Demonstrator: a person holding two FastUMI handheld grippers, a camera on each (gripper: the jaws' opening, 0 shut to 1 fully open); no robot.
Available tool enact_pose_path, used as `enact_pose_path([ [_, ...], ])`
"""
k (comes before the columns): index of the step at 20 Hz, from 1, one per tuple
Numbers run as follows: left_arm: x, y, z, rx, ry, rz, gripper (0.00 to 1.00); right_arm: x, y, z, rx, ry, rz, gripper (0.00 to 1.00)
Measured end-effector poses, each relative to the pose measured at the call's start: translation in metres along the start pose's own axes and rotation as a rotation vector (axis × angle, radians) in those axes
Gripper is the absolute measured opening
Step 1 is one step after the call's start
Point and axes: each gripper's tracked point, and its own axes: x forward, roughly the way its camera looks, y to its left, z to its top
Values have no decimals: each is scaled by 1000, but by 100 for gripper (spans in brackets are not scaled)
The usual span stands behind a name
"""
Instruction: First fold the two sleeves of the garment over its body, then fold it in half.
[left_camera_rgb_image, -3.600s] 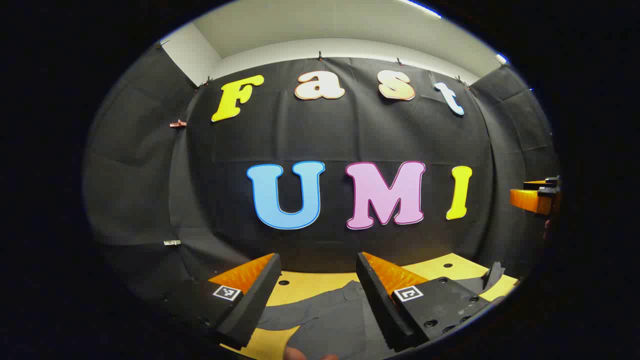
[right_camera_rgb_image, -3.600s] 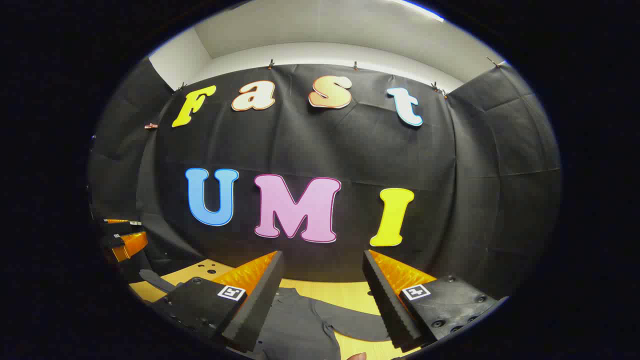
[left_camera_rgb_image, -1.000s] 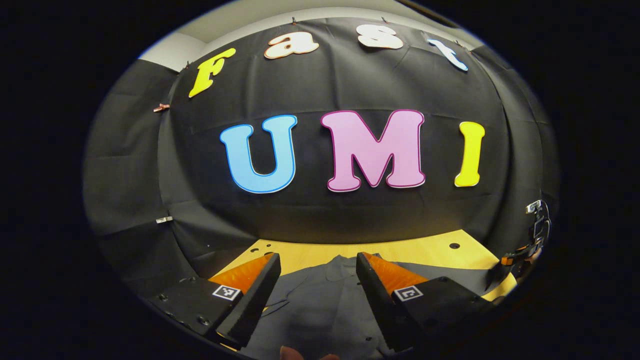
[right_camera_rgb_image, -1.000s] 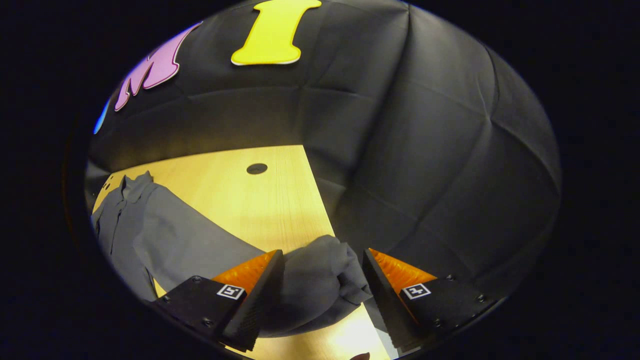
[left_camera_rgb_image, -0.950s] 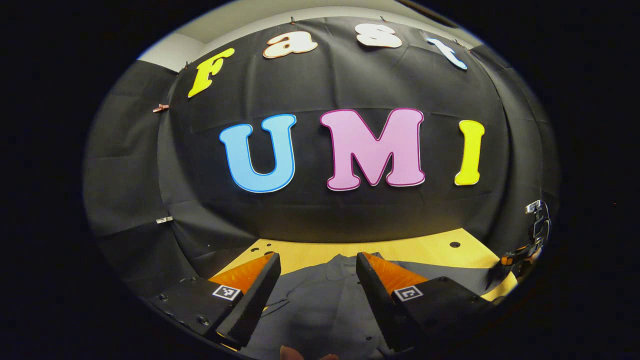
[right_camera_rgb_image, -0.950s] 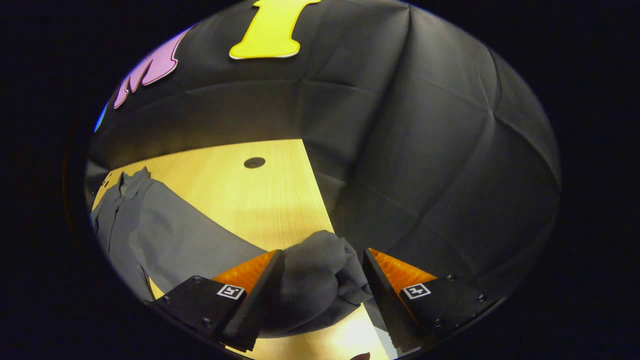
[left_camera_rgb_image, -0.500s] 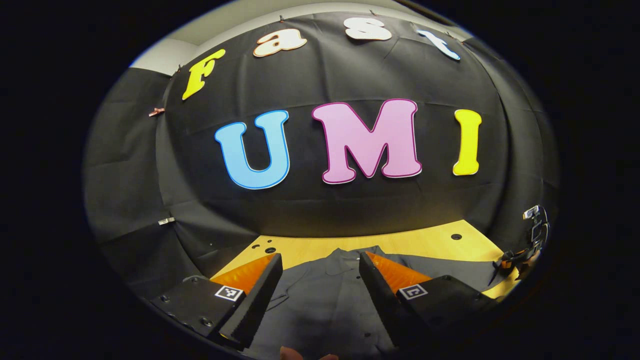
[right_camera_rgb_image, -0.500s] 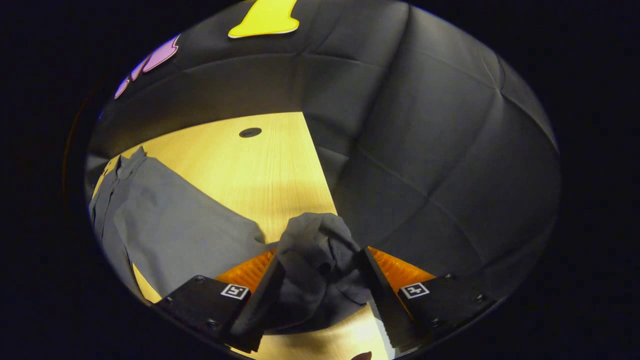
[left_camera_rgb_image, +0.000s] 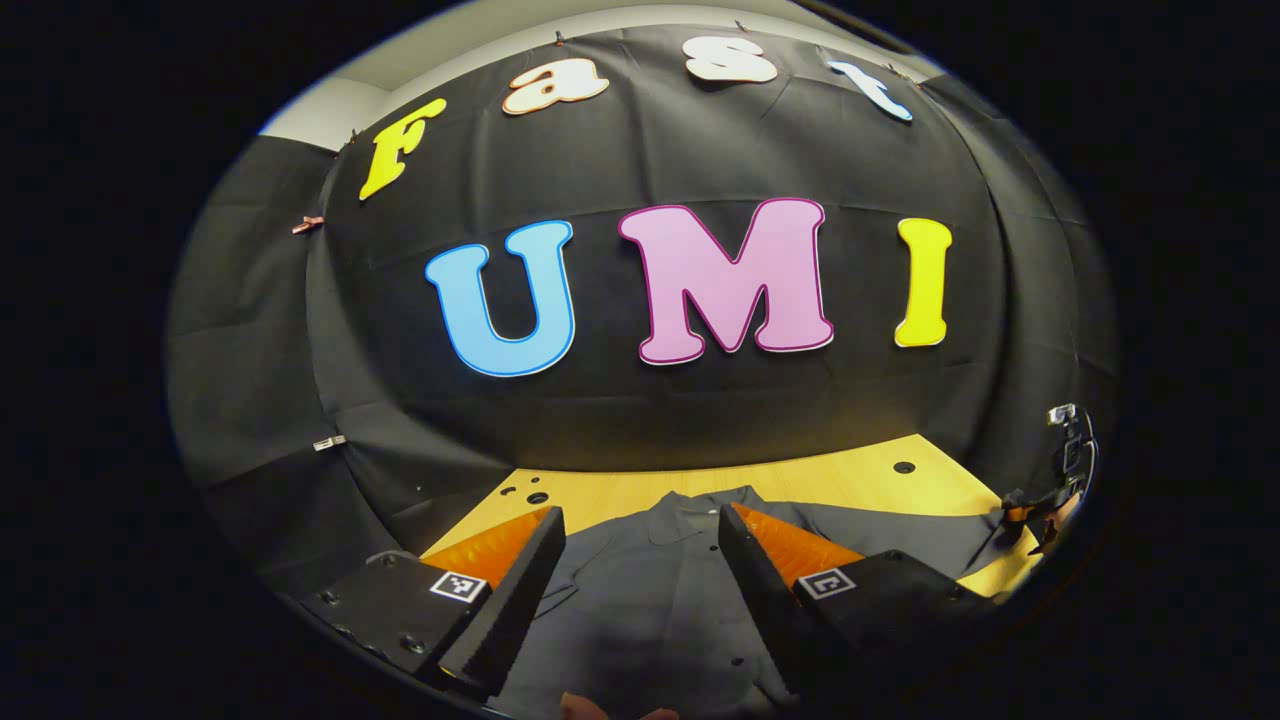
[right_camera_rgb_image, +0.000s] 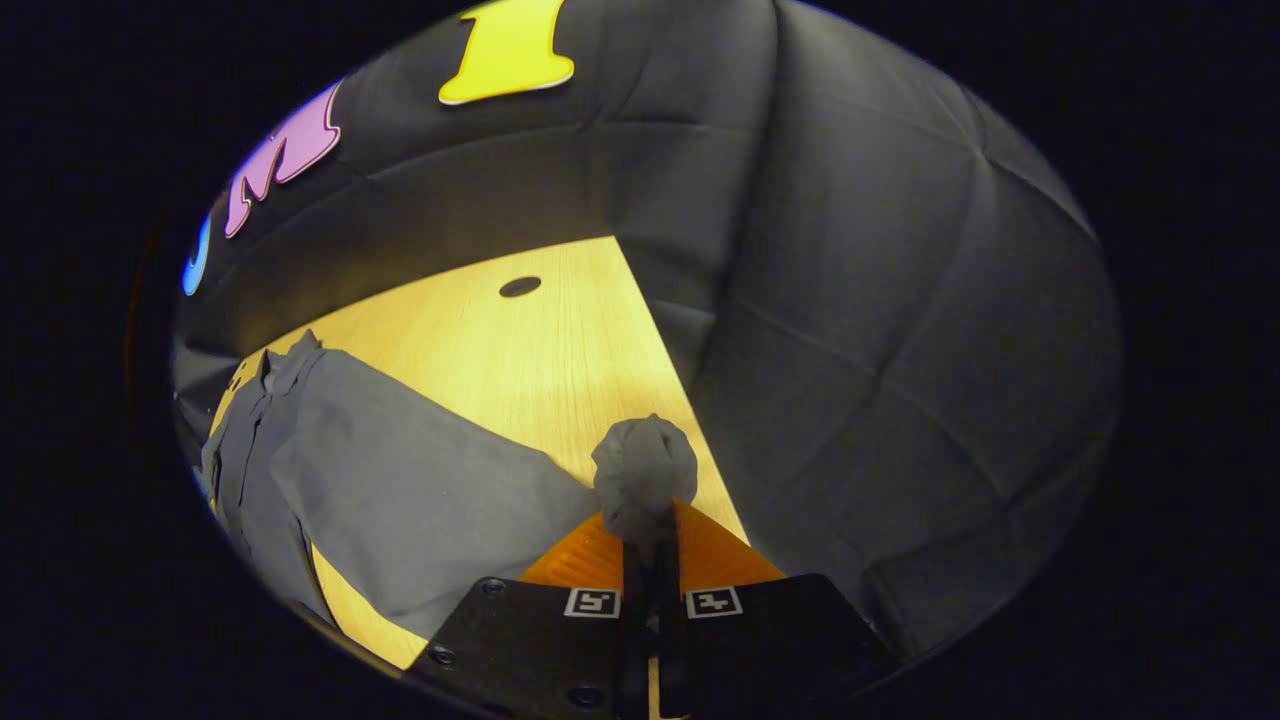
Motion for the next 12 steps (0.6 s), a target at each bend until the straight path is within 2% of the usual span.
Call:
enact_pose_path([
  [6, -6, 44, -4, -37, -34, -29, 97, -96, 26, 36, 16, -185, -1, 9],
  [12, -4, 105, -14, -67, -47, -43, 97, -176, 85, 60, -48, -311, -11, 9],
])
